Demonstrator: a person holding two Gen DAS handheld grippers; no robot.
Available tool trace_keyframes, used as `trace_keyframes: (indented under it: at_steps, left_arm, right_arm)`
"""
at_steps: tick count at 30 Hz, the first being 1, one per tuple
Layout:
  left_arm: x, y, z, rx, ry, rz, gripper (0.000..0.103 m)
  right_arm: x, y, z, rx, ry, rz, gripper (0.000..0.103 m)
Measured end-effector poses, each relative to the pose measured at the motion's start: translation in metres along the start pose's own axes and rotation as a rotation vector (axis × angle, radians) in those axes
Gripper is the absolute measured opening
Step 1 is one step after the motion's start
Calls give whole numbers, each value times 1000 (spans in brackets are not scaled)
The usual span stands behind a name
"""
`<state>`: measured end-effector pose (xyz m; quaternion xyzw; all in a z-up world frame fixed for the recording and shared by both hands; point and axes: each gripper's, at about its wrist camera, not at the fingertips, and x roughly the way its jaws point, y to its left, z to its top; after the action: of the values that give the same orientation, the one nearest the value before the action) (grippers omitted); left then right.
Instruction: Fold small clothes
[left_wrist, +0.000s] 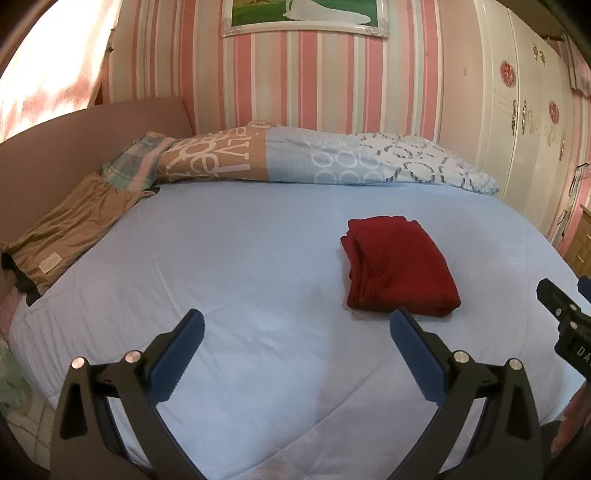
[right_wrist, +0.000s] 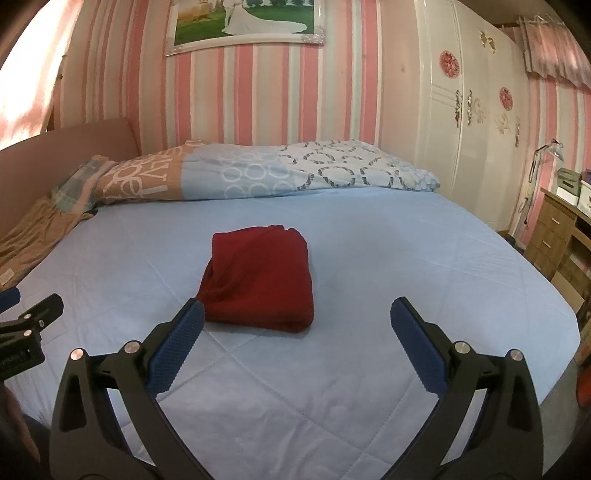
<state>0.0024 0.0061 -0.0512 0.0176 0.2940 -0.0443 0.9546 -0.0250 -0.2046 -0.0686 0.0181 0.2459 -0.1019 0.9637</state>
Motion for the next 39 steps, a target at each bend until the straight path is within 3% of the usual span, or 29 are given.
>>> trace_keyframes:
  at_steps: [39]
  left_arm:
    - [-11,0,12,25,-31,2,101]
  right_arm:
    - [-3,5,0,-16,-15,-6,100]
